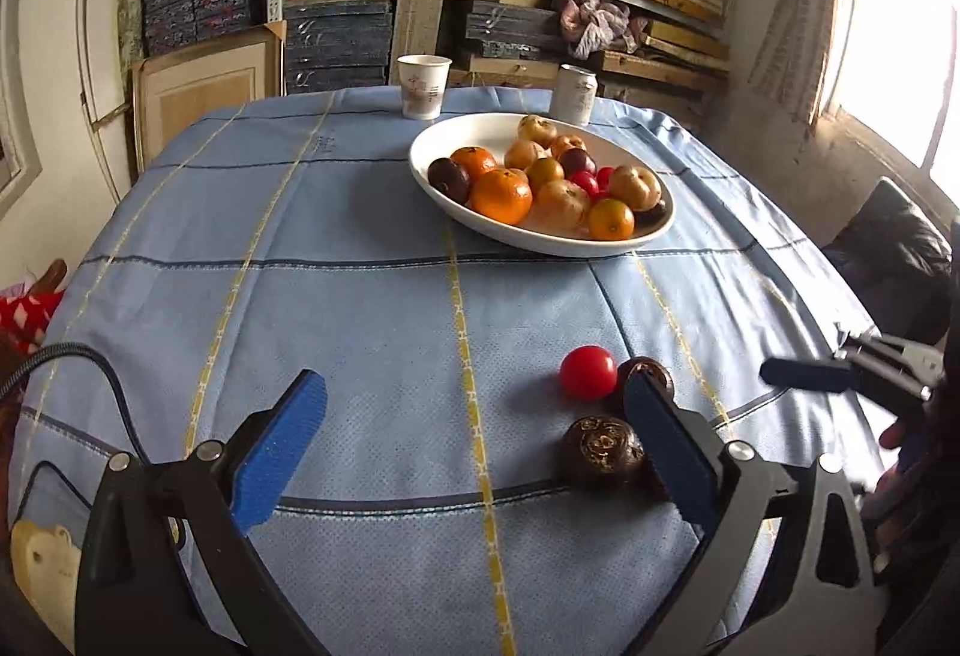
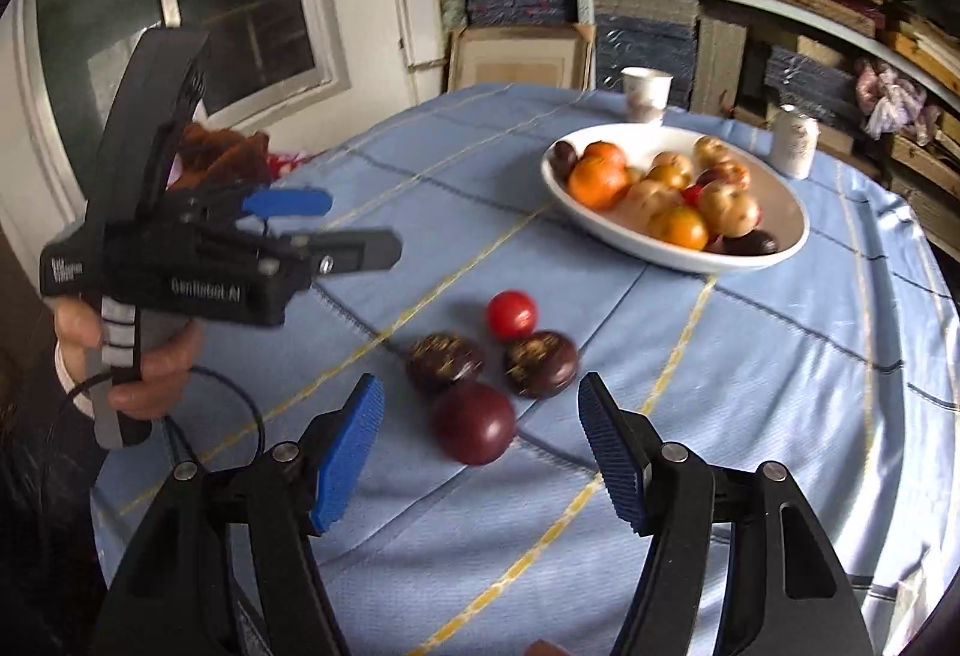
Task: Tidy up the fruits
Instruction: 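Move both tools back over the remaining fruits and grasp a dark red plum with the right tool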
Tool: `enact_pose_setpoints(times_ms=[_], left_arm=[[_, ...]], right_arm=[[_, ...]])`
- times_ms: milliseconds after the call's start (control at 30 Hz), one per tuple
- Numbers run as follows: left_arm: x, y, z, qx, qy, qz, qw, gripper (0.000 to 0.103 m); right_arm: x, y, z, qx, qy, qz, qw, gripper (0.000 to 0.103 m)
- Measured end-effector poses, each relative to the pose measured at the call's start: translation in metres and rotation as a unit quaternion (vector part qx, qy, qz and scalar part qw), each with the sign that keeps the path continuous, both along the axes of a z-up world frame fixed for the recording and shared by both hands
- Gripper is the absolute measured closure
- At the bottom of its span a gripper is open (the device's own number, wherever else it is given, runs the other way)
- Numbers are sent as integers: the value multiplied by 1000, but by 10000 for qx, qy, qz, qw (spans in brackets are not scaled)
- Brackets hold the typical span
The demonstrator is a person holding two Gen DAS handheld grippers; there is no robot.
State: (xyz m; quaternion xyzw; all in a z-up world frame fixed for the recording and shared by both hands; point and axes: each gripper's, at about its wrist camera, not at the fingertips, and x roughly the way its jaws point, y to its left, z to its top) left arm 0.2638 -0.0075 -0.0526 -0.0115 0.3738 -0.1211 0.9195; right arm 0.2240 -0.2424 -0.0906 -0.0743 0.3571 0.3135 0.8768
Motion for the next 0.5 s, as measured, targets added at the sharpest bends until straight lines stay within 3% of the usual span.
enact_pose_setpoints(times_ms=[233,500], left_arm=[[0,0,-9,266,48,246,9993,5],[-3,-7,-7,397,-36,134,9991,5]], right_arm=[[6,10,-22,117,507,-58,9986,35],[4,19,-27,-26,509,-69,9987,35]])
